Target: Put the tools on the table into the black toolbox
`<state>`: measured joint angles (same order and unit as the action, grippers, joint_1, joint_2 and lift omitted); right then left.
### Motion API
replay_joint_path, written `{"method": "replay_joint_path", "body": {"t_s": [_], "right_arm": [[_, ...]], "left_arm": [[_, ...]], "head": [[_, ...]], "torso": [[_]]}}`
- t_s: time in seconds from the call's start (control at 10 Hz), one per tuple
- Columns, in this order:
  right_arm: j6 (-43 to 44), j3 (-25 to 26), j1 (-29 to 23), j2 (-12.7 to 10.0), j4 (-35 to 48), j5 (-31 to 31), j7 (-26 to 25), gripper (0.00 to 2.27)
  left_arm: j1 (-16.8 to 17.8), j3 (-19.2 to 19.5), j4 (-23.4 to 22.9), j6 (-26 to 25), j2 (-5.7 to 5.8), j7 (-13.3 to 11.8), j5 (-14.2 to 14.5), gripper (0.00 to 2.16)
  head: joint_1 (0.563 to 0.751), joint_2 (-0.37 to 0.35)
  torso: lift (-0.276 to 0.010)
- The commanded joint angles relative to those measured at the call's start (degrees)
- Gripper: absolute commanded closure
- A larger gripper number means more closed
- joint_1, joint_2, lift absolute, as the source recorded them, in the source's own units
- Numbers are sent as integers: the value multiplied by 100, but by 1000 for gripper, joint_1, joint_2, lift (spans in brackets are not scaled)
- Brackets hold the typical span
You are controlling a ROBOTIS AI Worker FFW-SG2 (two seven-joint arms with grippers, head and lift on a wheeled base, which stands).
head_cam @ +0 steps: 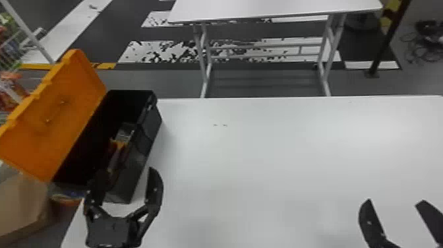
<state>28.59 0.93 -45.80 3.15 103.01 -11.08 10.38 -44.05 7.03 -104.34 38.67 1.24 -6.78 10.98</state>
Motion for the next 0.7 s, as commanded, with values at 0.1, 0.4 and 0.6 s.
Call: {"method": "replay_joint_path", "body": {"t_s": [0.1, 0.4, 0.6], "right_arm": [[1012, -137, -78, -34, -378, 44, -27, 83], [1627, -260, -122, -43, -870, 211, -97, 83], [1908, -480, -201, -51, -905, 475, -466, 83]], "left_arm": [[-95, -246, 353, 303, 61, 133, -149, 36], [-130, -545, 872, 953, 122, 441, -377, 36], [-183, -1011, 1021, 1235, 237, 1100, -632, 36]], "head": [[695, 124], [695, 115], [695, 105]], "torso": [[-75], [-75], [-75]]}}
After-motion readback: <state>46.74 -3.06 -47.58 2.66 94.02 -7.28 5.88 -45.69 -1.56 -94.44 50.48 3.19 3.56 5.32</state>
